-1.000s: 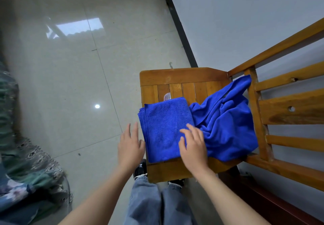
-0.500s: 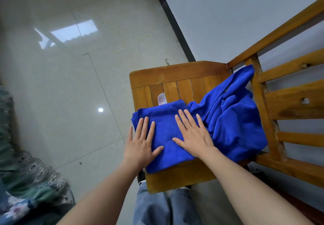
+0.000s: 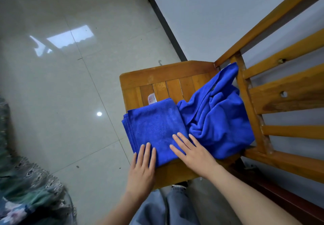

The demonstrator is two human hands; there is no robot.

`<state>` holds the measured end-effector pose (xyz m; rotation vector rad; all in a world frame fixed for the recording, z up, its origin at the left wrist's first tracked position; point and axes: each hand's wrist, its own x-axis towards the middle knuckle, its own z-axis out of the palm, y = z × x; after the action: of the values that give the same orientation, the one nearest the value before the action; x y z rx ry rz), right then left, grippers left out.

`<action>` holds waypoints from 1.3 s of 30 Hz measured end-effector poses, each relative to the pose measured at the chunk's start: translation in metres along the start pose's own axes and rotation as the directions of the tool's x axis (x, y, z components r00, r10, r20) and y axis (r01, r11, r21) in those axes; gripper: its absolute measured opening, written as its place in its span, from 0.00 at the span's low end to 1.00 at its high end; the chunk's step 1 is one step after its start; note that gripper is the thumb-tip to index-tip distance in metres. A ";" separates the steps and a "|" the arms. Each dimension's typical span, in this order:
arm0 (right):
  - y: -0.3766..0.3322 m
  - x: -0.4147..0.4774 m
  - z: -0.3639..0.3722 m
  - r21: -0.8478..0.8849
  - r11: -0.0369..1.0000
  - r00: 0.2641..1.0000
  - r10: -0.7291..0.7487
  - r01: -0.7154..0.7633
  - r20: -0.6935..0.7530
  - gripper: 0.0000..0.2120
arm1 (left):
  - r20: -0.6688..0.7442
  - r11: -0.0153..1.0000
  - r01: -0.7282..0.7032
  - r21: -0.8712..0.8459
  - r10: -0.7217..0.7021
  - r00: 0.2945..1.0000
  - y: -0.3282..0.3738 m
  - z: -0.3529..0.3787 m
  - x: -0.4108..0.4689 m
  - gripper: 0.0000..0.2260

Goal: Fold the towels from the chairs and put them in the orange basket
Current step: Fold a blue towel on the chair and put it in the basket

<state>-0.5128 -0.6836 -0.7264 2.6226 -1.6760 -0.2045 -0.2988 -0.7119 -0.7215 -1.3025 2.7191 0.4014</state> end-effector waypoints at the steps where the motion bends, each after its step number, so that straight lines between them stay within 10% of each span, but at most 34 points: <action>1: -0.001 0.004 0.003 -0.011 1.000 0.998 0.017 -0.018 -0.054 0.18 | -0.020 1.000 0.006 0.006 -0.006 1.000 -0.001 0.003 0.003 0.24; 10: -0.011 0.023 0.007 0.037 0.997 0.953 0.072 -0.064 -0.296 0.06 | -0.136 0.999 -0.015 0.048 0.021 0.990 -0.010 -0.006 0.027 0.13; 19: 0.009 0.033 -0.052 0.122 0.992 0.901 0.075 -0.025 -0.427 0.10 | -0.144 1.000 -0.009 0.015 0.011 0.989 -0.017 -0.076 0.023 0.31; 39: 0.145 0.014 -0.386 -0.149 0.988 0.844 -0.106 0.031 -0.526 0.28 | -0.444 0.956 -0.180 0.231 0.268 0.855 0.054 -0.392 0.060 0.27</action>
<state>-0.5906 -0.7769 -0.3323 2.3360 -1.3232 0.3706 -0.3689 -0.8338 -0.3468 -1.1561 3.2276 -0.1826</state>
